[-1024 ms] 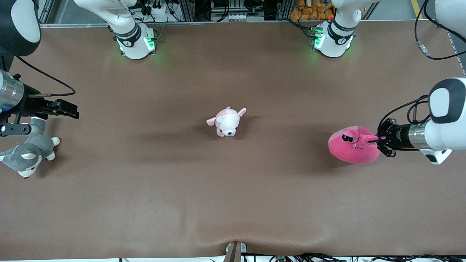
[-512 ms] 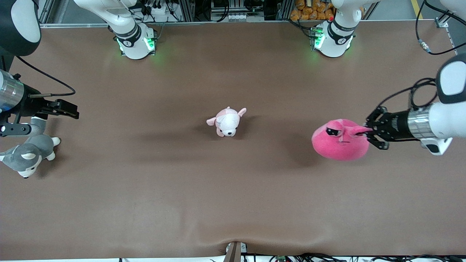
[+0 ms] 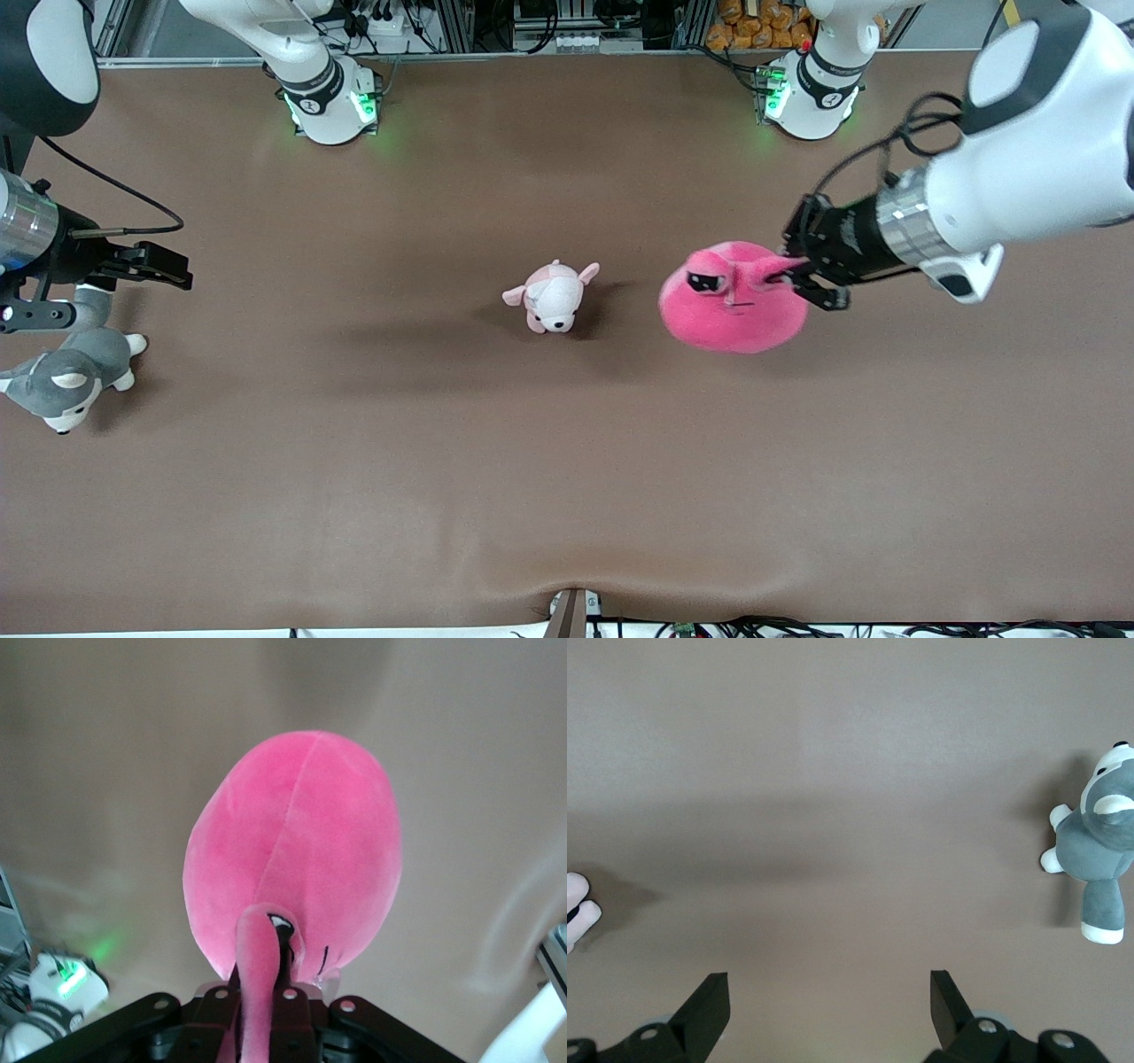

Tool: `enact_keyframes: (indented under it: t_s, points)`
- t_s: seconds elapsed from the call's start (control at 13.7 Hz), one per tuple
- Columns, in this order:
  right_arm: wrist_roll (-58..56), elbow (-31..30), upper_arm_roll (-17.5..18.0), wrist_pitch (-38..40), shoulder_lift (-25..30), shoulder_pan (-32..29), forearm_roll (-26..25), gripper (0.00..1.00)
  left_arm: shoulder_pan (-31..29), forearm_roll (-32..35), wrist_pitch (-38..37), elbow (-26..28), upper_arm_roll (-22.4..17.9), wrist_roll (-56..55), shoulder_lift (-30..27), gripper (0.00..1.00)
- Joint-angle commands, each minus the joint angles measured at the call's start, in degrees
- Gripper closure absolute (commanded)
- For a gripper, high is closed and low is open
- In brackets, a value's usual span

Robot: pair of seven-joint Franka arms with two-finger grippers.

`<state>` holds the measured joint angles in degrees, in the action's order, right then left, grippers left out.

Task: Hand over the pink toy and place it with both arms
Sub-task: 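Lift the pink plush with the left gripper toward the table middle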

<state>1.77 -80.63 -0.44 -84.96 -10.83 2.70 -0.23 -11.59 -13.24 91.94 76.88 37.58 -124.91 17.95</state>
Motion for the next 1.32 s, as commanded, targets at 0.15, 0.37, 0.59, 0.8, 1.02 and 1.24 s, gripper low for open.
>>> enact_keyframes:
  t_s: [0.15, 0.37, 0.59, 0.8, 1.02, 1.24]
  points:
    - [0.2, 0.7, 0.1, 0.1, -0.2, -0.1, 0.1, 0.00, 6.7, -0.7, 8.5, -2.0, 0.1, -10.7, 0.7, 1.00]
    - [0.2, 0.7, 0.1, 0.1, -0.2, -0.1, 0.1, 0.00, 10.2, -0.7, 15.7, -2.1, 0.0, -16.3, 1.7, 1.00]
    - [0.2, 0.7, 0.1, 0.1, -0.2, -0.4, 0.1, 0.00, 13.1, -0.7, 21.2, -2.1, -0.1, -18.7, 3.1, 1.00]
    - [0.2, 0.7, 0.1, 0.1, -0.2, -0.4, 0.1, 0.00, 14.1, -0.7, 23.9, -2.1, -0.2, -19.6, 4.4, 1.00]
    - [0.2, 0.7, 0.1, 0.1, -0.2, -0.5, 0.1, 0.00, 14.1, -0.7, 24.1, -2.0, -0.2, -19.4, 5.6, 1.00]
    - [0.2, 0.7, 0.1, 0.1, -0.2, -0.5, 0.1, 0.00, 14.1, -0.7, 24.1, -2.0, -0.2, -19.0, 6.0, 1.00]
